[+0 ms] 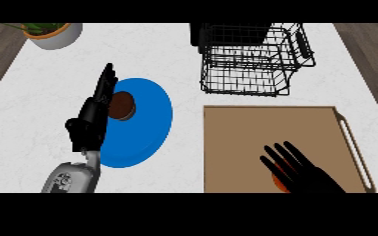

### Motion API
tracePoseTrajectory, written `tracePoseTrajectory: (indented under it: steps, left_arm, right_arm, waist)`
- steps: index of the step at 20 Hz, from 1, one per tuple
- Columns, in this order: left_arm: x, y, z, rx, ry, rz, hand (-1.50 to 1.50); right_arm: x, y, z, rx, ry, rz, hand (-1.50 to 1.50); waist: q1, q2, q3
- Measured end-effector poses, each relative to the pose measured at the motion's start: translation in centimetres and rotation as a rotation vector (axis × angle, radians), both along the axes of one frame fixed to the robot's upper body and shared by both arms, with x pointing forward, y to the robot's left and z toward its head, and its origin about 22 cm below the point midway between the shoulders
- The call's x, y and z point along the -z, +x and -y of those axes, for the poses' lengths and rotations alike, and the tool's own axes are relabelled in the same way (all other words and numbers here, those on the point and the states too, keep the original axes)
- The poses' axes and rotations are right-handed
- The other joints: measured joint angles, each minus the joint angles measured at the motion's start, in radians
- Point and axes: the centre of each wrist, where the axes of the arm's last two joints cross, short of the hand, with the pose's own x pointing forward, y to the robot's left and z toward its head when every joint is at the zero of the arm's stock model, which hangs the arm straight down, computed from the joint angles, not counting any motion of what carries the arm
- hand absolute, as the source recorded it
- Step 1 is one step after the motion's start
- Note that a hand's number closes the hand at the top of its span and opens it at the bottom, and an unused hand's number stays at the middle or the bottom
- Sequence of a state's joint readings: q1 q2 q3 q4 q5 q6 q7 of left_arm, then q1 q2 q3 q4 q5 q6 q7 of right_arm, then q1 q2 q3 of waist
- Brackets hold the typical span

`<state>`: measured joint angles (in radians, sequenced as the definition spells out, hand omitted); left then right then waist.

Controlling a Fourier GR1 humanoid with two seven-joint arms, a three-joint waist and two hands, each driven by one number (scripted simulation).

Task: Pick the tomato from the tray and place it in the tiered basket

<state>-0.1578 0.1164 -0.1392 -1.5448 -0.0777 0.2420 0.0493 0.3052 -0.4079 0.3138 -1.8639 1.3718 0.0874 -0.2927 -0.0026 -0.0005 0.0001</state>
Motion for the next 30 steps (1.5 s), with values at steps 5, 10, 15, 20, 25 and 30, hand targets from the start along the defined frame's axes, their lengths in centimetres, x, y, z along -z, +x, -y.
tracePoseTrajectory:
  steps: [5,10,15,20,25,30]
  left_arm:
    - [-0.5,-0.5,0.6,-0.002,-0.004,0.000,0.00]
    - [-0.3,-0.2,0.0,-0.005,0.000,0.006,0.00]
    - [-0.1,-0.1,0.2,0.009,0.003,0.008,0.00]
    - [-0.3,0.0,0.6,0.026,0.004,0.016,0.00]
    - [-0.4,0.2,1.1,0.044,-0.003,0.011,0.00]
    - [-0.4,0.4,1.3,0.040,-0.001,0.011,0.00]
  right_arm:
    - [1.0,1.2,0.2,-0.018,0.032,0.082,1.50]
    - [2.0,1.5,-0.2,-0.076,0.012,0.210,1.50]
    - [2.2,2.5,-4.4,0.175,-0.043,0.104,1.50]
    - [1.9,3.7,-7.2,0.478,-0.139,0.001,1.50]
    - [0.1,5.8,-11.7,0.671,-0.153,0.001,1.50]
    - [-4.1,8.1,-16.1,0.798,-0.114,0.095,1.50]
  waist:
    - [0.001,-0.001,-0.001]
    - [0.000,-0.005,-0.008]
    - [0.009,-0.004,-0.023]
    - [0.023,0.003,-0.028]
    - [0.040,0.007,-0.010]
    - [0.046,0.006,-0.003]
